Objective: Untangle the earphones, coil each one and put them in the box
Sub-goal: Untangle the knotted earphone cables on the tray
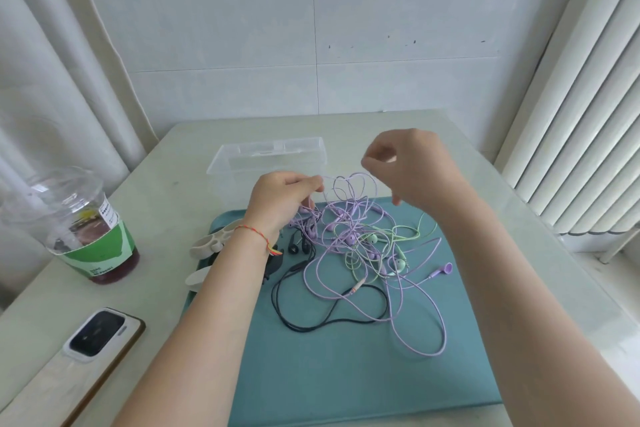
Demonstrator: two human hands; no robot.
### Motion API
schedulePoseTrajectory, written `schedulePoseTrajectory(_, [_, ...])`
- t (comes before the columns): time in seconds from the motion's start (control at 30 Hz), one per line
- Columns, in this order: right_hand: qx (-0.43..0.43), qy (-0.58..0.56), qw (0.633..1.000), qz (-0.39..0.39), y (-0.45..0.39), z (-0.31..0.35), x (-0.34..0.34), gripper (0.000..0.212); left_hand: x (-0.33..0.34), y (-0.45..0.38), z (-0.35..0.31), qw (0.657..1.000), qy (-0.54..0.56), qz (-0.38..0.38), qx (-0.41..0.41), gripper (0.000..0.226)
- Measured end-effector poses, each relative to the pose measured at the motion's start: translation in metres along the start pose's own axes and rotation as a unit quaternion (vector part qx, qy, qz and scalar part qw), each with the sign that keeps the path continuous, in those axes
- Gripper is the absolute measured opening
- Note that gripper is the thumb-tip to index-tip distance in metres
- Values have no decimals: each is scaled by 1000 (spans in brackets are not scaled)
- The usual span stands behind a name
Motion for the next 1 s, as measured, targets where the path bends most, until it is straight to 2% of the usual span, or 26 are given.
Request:
schedulePoseTrajectory(0.03, [-34,-46,998,12,1,9,4,11,5,1,-2,999,11,31,5,21])
schedulePoseTrajectory(0.1, [-78,-122,988,53,2,21,19,26,14,4,-4,995,47,92,5,22])
schedulePoseTrajectory(0.2, [-106,-113,985,74,3,28,35,22,21,6,-6,984,100,150,3,25])
schedulePoseTrajectory(0.27, [-116,-88,988,55,1,28,37,15,22,6,-7,981,115,159,0,24])
schedulePoseTrajectory(0.33, [-127,-70,989,38,0,27,36,17,21,5,-6,979,124,160,-5,22])
schedulePoseTrajectory(0.43, [-122,-46,990,54,0,26,37,15,18,1,-3,983,123,136,-11,21])
schedulePoseTrajectory(0.53, [-115,12,989,86,0,23,40,6,16,0,0,990,77,121,-8,18])
schedulePoseTrajectory(0.6, [-112,66,986,101,-1,21,42,9,18,1,0,991,41,127,-6,13])
schedulePoseTrajectory(0.67, [-105,69,988,91,-2,20,40,11,20,1,1,991,8,131,0,12])
schedulePoseTrajectory(0.7, [-106,49,991,63,-3,20,36,10,21,0,2,991,-13,130,7,13])
schedulePoseTrajectory(0.77, [-129,22,990,-59,-3,24,21,8,21,-1,4,991,-44,125,21,16])
schedulePoseTrajectory(0.83, [-130,23,967,-216,2,24,-2,8,17,-4,6,993,-63,99,33,17])
schedulePoseTrajectory(0.9, [-111,5,937,-330,10,22,-22,9,11,-8,10,993,-94,63,34,17])
schedulePoseTrajectory(0.97, [-109,-23,918,-381,15,19,-33,9,7,-10,13,994,-99,40,27,17])
schedulePoseTrajectory(1.0, [-106,-50,917,-381,15,15,-34,9,6,-11,13,996,-83,34,22,20])
Point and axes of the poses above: each hand's wrist, its own y-axis away from the middle knuckle, its own x-axis out of the palm, z = x × y, the point moved 7 cm from there along -y, towards the middle knuckle, and after that the axes turned 6 degrees about -x, right-handed, at the moved point
